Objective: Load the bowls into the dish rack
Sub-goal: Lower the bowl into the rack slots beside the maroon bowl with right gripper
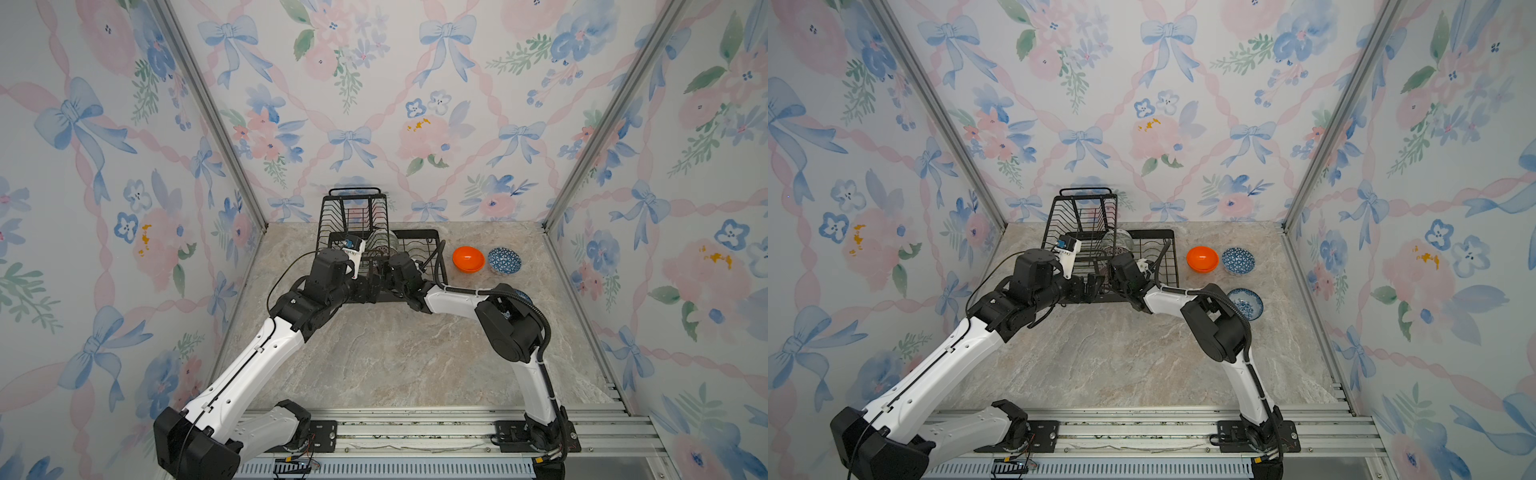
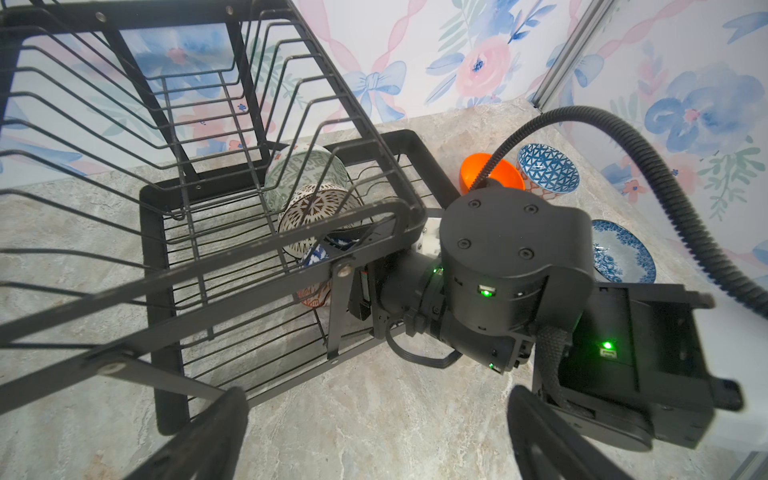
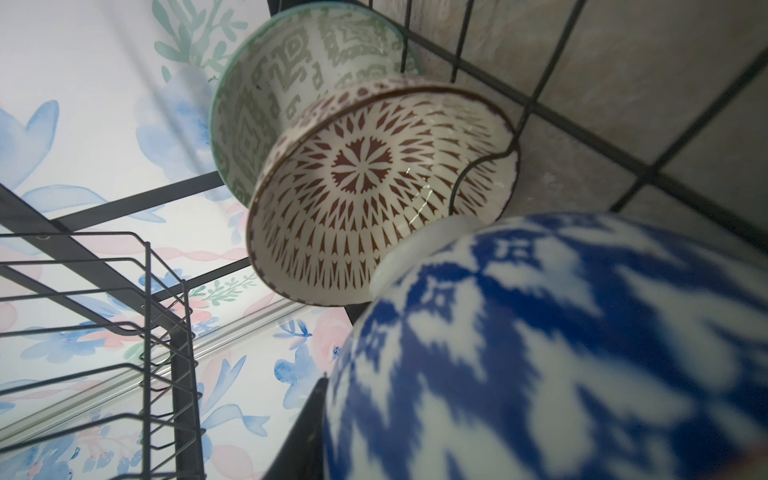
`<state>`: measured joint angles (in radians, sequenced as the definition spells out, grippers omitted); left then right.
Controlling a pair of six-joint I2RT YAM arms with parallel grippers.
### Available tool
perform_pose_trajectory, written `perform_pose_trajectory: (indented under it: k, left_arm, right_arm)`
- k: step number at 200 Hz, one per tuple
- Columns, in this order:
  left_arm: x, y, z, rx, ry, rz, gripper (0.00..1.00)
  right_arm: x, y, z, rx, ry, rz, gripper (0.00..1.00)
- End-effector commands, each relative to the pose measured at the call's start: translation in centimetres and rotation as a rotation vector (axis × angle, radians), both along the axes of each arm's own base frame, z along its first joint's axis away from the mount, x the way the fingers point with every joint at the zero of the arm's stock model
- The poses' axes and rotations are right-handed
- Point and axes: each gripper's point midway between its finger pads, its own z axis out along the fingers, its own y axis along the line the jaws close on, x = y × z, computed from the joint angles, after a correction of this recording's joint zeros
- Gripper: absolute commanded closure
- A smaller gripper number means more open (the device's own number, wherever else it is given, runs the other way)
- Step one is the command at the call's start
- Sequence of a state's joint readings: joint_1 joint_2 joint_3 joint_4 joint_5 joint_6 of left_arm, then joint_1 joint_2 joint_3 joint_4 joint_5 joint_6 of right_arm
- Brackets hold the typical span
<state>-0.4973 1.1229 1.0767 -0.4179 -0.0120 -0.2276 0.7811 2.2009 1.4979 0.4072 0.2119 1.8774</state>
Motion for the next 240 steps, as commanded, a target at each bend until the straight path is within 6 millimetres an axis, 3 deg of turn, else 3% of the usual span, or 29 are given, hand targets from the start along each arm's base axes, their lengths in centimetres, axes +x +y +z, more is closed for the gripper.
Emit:
perform_pose_trajectory:
  k: [1, 108, 240]
  left_arm:
    - [0.2, -0.1, 0.0, 0.023, -0.009, -0.006, 0.02]
    - [0.3, -0.4, 0.1, 0.020, -0.007, -0.010, 0.02]
    - [0.8, -0.4, 0.3, 0.027, -0.014, -0.002, 0.02]
  right_arm:
    - [-0.6, -0.5, 0.8, -0.017, 0.010, 0.019, 0.70]
    - [-0.1, -1.2, 2.1, -0.026, -0.029, 0.035, 0.63]
    - [-0.2, -4.2, 3.1, -0.082, -0.040, 0.034, 0.53]
